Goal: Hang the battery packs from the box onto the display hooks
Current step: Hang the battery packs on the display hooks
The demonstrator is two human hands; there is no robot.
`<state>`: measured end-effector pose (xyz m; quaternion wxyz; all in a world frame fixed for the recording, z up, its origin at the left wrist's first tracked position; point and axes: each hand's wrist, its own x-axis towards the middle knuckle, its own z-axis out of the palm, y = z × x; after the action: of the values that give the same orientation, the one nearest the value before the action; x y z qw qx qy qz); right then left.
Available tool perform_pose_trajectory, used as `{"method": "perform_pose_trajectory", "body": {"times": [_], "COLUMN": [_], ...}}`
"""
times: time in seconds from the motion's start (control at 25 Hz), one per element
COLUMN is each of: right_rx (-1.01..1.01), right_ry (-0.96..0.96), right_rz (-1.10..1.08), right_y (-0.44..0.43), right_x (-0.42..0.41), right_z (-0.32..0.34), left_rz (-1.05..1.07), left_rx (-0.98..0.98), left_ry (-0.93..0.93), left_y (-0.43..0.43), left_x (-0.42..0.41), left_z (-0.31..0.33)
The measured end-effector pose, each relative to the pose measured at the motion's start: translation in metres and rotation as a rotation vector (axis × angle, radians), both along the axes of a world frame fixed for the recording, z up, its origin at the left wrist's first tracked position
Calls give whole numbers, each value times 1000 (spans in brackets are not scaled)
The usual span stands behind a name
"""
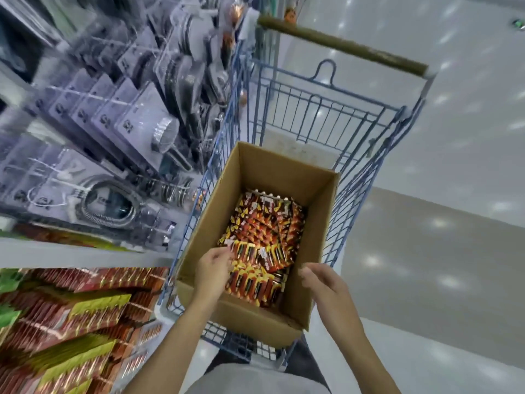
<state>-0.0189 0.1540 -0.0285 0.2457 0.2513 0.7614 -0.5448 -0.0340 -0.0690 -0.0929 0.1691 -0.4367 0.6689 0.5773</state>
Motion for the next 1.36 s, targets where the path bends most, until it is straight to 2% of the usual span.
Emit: {"method": "perform_pose_trajectory", "body": {"times": [0.12, 0.2, 0.28, 0.48, 0.6, 0.76, 1.0, 1.24, 1.36], "right_rx": [-17, -15, -21, -34, -18, 11, 40, 39, 50], "right_ry": [-40, -71, -88, -124, -159, -213, -228, -230, -229], "right_rz": [93, 115, 137, 179, 196, 231, 287, 302, 320], "right_y": [-3, -1, 3, 20, 26, 28, 25, 26, 26], "right_x": [-22, -30, -36, -49, -56, -61, -70, -73, -75], "right_z": [-5, -7, -8, -7, -12, -18, -15, -13, -12], "left_rz": [245, 329, 348, 264, 313, 516, 618, 778, 861], "left_rx": [90, 174, 240, 97, 178, -24, -62, -176, -86], "left_ry": [-301, -448, -559, -670, -598, -747, -760, -585, -459], "left_y": [11, 14, 22, 49, 59, 73, 75, 74, 70], "left_x": [-22, -22, -23, -31, -33, -36, -46, -41, -43], "left_z": [-55, -99, -133, -153, -174, -178, -184, -183, -166]}}
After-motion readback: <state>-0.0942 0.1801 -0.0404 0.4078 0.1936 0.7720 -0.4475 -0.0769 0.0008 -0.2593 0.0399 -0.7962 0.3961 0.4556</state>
